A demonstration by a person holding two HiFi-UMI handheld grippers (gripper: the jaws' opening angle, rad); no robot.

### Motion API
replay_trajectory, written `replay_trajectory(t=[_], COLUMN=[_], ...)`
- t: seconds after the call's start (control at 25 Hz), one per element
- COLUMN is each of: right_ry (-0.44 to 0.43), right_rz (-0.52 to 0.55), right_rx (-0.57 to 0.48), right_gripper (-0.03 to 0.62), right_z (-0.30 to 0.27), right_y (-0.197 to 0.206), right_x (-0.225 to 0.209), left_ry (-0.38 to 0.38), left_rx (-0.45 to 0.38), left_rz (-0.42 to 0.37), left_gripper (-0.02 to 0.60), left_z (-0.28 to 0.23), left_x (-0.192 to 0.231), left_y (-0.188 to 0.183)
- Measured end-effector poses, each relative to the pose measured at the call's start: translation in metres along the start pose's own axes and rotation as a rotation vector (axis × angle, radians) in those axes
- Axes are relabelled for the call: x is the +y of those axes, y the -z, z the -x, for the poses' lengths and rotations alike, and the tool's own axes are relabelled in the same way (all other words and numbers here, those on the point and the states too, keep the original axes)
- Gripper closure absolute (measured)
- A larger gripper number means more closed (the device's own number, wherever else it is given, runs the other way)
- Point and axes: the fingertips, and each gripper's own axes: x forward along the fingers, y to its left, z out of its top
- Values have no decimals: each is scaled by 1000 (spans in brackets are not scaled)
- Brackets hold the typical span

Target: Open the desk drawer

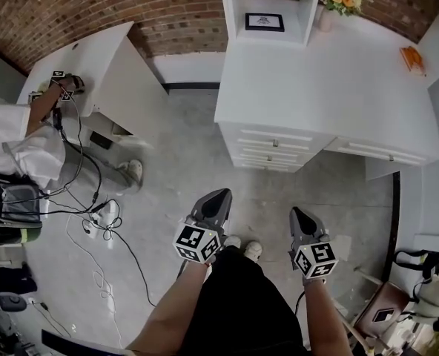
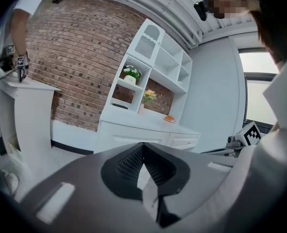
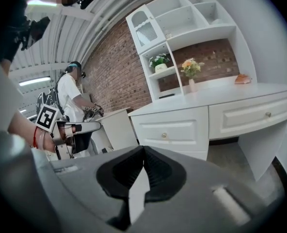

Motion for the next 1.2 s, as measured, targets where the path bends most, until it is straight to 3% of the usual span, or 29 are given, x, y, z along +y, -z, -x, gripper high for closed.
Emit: replay_trajectory(t=[0.72,1.2], right_ry=[39,86], right_rz=[-31,-48], right_rx=[-11,-83], right_gripper=[590,551], right_z=[-103,-175], right_y=[7,4], right_x=[-37,-63], left_ry=[29,54], left_rx=[6,-13], left_rz=[22,33], left_gripper=[579,579], left_z=[-82,-138], left_x=[54,75], left_y=[28,57])
